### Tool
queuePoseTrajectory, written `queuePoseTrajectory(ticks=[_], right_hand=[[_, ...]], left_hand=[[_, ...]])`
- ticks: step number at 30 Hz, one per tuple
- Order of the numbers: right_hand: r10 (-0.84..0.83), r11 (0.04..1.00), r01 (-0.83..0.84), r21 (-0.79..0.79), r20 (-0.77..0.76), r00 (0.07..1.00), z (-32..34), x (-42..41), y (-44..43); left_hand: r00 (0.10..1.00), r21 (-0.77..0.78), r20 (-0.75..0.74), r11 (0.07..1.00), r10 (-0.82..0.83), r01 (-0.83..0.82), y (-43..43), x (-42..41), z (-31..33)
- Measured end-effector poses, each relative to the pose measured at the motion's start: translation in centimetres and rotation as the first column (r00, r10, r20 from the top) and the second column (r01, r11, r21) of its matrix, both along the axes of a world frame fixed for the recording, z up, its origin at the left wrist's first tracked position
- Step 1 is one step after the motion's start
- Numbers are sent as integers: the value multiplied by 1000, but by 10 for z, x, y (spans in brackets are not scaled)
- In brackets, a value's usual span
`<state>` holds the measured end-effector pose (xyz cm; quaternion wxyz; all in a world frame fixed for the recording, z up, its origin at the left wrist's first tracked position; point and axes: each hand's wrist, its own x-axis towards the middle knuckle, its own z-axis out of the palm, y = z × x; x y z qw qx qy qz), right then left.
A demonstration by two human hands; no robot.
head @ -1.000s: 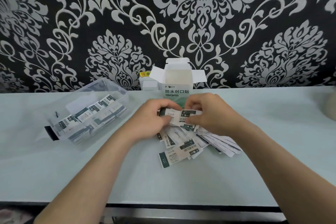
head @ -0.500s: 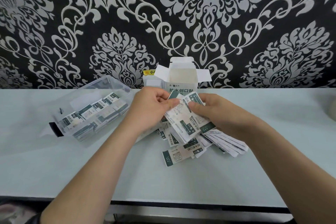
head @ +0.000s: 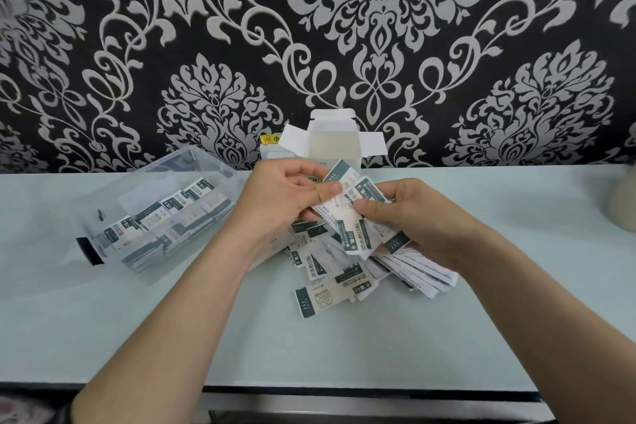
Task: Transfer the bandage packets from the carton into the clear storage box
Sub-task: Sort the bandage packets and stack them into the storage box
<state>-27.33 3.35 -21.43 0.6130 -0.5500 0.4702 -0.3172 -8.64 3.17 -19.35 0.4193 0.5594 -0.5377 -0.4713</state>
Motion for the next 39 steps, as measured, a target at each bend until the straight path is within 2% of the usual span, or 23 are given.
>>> queuePoseTrajectory(ticks=[2,5,7,8,10,11,12,13,14,15,17,21,23,25,27,29,30,32,34,35,37,39], right_hand=[[-66,997,65,-31,-20,998,1,-3,-3],[-136,988,134,-71,-24,990,6,-11,-5],[-169,983,166,-78,-33,985,10,-14,-4],[-177,982,174,-74,-38,983,10,-14,-4],[-182,982,181,-45,-21,983,10,-9,-1],[-183,983,183,-16,14,983,10,-5,0],[-186,983,185,19,68,980,10,0,2],[-191,981,186,49,131,973,10,5,4],[-196,980,186,70,193,961,10,9,5],[-198,980,184,79,238,951,11,13,7],[-196,980,181,78,266,944,12,18,9],[-240,970,219,104,296,924,12,22,14],[-218,976,207,69,308,926,11,25,17],[-180,982,188,1,291,940,9,27,19],[-196,978,210,-21,270,943,6,27,18],[-217,975,223,9,284,934,6,28,18],[-210,977,212,26,298,931,6,29,18],[-165,986,163,34,307,937,7,30,20],[-106,994,105,18,269,957,6,30,21],[-75,997,75,9,244,967,5,30,22],[-41,999,40,9,215,976,4,29,23],[-34,999,27,34,217,976,5,27,24]], left_hand=[[999,19,-7,999,-47,48,-1,11,7],[1000,-26,17,1000,8,-8,-1,27,13],[990,-164,61,980,124,-112,0,32,16],[976,-292,67,940,206,-179,1,33,17],[938,-620,57,748,342,-235,7,30,21],[924,-768,103,620,367,-161,10,26,20],[903,-865,200,502,379,-19,14,20,16],[866,-898,320,415,383,149,17,12,8],[815,-875,442,378,374,302,19,5,-1],[765,-829,539,383,353,407,20,-2,-10],[715,-773,621,405,321,489,21,-8,-20],[691,-730,660,469,295,497,19,-5,-25],[682,-713,672,500,288,491,19,-5,-25],[716,-711,653,527,247,466,21,-5,-24],[803,-741,558,561,208,369,23,-6,-22],[884,-722,402,677,240,145,23,-6,-20],[903,-644,341,765,263,21,22,-5,-17],[958,-336,211,935,193,-114,17,-1,-10],[994,-43,-104,998,36,-40,14,0,-4],[976,8,-216,1000,9,-7,14,0,-2],[968,-6,-251,1000,-13,11,15,-1,-1],[980,-25,-195,999,-39,35,14,-1,-2]])
